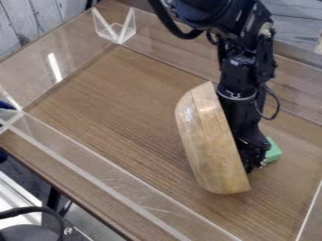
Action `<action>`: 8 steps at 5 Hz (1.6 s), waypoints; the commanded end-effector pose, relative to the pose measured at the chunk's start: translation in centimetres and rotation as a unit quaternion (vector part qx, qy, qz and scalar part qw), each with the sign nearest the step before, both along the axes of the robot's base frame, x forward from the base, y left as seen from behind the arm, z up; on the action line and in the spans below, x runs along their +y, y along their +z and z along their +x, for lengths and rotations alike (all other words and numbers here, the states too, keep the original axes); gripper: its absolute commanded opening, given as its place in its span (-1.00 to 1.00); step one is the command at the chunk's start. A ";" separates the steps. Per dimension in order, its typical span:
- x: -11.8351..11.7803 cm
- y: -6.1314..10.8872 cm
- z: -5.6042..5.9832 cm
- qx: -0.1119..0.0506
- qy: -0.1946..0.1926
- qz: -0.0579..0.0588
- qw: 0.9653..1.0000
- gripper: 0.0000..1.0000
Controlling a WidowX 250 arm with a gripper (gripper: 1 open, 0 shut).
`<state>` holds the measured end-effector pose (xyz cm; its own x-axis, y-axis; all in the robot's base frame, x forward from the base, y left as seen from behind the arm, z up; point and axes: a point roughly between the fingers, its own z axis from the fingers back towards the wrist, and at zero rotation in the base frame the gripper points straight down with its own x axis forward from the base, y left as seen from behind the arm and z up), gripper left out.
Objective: Put the green block in the brown bowl
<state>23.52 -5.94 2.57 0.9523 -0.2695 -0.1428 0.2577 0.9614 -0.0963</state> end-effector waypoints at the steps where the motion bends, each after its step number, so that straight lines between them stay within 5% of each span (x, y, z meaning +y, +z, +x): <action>1: 0.8 0.5 -0.3 0.005 0.008 0.008 1.000 1.00; 3: 0.5 1.7 0.2 -0.002 0.006 0.008 1.000 1.00; 4: 0.3 1.7 0.5 -0.003 0.004 0.008 1.000 -1.00; 5: 0.1 2.4 0.9 -0.008 0.000 0.006 1.000 1.00; 6: -0.4 2.6 1.8 -0.015 -0.003 0.004 1.000 -1.00; 8: -0.6 3.2 2.1 -0.023 -0.004 0.002 1.000 -1.00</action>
